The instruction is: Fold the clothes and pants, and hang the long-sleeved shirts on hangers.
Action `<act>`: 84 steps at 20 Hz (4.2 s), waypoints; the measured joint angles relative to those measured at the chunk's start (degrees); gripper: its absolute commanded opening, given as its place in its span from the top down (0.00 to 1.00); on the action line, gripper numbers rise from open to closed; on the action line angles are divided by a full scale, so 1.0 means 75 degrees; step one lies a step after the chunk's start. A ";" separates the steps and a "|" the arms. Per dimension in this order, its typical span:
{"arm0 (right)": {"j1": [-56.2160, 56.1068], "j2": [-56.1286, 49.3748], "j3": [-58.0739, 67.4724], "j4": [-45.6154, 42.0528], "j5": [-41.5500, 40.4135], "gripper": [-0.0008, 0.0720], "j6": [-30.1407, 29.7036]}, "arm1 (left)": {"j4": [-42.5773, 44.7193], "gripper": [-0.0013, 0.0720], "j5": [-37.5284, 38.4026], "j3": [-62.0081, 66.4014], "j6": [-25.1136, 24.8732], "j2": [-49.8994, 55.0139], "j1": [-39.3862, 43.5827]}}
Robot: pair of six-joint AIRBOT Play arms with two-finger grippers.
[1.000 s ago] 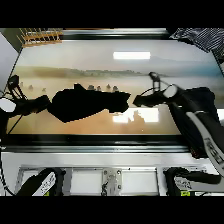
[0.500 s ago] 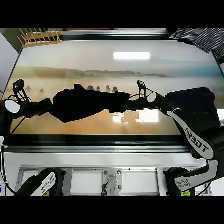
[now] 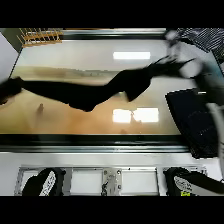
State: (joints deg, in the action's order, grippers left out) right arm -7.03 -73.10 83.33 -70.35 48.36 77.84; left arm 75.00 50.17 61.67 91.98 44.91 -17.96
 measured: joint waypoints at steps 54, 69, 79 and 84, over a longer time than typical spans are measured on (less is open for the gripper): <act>-0.1276 0.0935 -0.3185 0.0589 0.0606 0.98 0.1174 | -0.0970 0.98 -0.0184 -0.1297 0.0184 -0.0093 -0.0096; 0.0839 0.4564 0.1582 -0.0801 0.0452 0.98 0.0699 | -0.1014 0.98 -0.0318 0.2923 0.0189 -0.3156 0.0749; 0.0831 0.2795 0.1486 -0.0801 0.2025 0.97 0.1311 | -0.0956 0.98 0.0493 0.3264 0.0198 0.0044 0.0793; 0.0749 0.0242 0.1373 -0.0799 0.1702 0.81 0.1341 | -0.0979 0.98 -0.0157 0.3290 0.0041 0.2949 0.1247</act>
State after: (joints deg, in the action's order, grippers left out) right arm -1.41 -71.29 93.62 -76.34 61.12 87.90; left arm 67.66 48.99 86.35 92.29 67.02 -8.60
